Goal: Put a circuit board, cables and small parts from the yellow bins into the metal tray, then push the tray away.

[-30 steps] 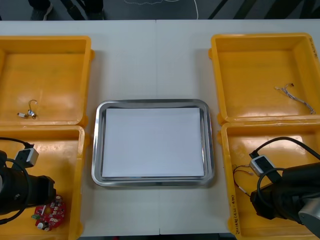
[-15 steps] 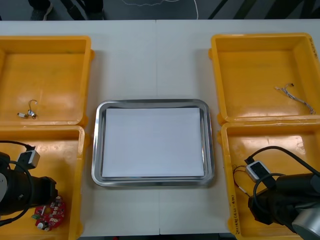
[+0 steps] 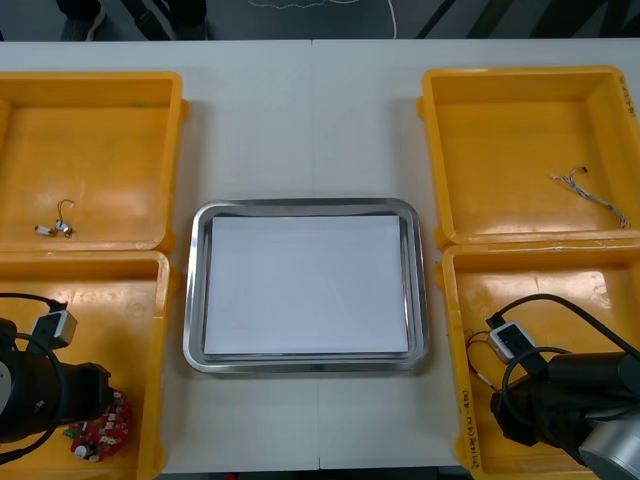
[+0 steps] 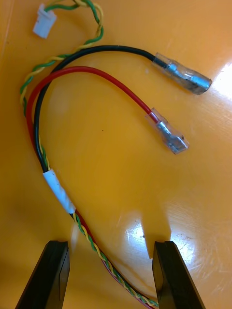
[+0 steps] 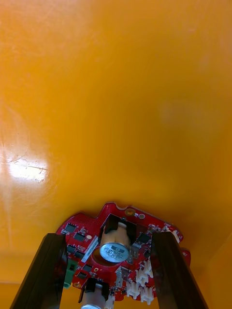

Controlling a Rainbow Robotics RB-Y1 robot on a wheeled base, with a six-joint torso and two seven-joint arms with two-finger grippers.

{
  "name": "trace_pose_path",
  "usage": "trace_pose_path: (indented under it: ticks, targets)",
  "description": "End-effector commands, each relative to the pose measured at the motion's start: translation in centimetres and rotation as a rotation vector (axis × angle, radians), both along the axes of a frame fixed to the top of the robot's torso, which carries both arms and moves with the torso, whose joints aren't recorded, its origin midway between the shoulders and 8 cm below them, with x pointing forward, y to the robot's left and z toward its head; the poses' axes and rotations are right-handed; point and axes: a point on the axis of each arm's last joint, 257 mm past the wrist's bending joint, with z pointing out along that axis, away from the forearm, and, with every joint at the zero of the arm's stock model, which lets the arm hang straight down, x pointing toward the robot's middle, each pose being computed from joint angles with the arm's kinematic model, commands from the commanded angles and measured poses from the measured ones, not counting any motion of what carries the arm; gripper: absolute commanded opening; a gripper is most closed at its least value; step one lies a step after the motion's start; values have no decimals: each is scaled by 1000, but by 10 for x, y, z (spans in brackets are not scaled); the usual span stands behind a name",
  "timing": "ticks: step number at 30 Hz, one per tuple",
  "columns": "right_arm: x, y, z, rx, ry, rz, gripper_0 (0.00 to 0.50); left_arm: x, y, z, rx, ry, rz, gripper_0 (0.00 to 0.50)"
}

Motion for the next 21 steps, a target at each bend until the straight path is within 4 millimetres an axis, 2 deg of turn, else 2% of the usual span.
trace_pose_path:
  ticks: [1,4,5,6,7,8,9,12,13,14,17,19,20,21]
  targets:
    - [-12,-10,-6,-28,18,5,500,-14,-7,-11,-36,21,49,497]
    - [-13,-12,-7,-32,22,2,500,-15,-7,-12,-38,20,49,495]
    - [-12,-12,-7,-31,19,2,475,-15,-8,-12,-38,17,51,494]
    - [-12,-13,-7,-32,19,0,421,-14,-8,-12,-38,16,52,493]
    - [-12,-13,-8,-31,21,-2,289,-14,-9,-13,-39,14,54,495]
    - [-12,-14,-7,-33,19,-3,235,-14,-9,-13,-41,13,56,495]
    - [-12,-13,-8,-33,20,-2,143,-14,-10,-13,-41,12,55,493]
    - [-12,-14,-7,-32,19,-4,29,-13,-11,-13,-44,11,58,491]
    - [-12,-14,-7,-32,19,-6,0,-13,-11,-13,-44,11,58,490]
    - [-11,-14,-7,-34,18,-6,0,-13,-11,-13,-44,11,57,472]
    - [-7,-18,-3,-46,3,-6,0,-13,-11,-13,-44,11,57,399]
    - [-5,-21,1,-53,-8,-6,0,-13,-11,-13,-43,11,55,262]
    - [-2,-23,5,-56,-17,-6,0,-13,-11,-13,-43,11,54,154]
    - [0,-27,8,-62,-21,-8,0,-13,-12,-13,-43,9,53,83]
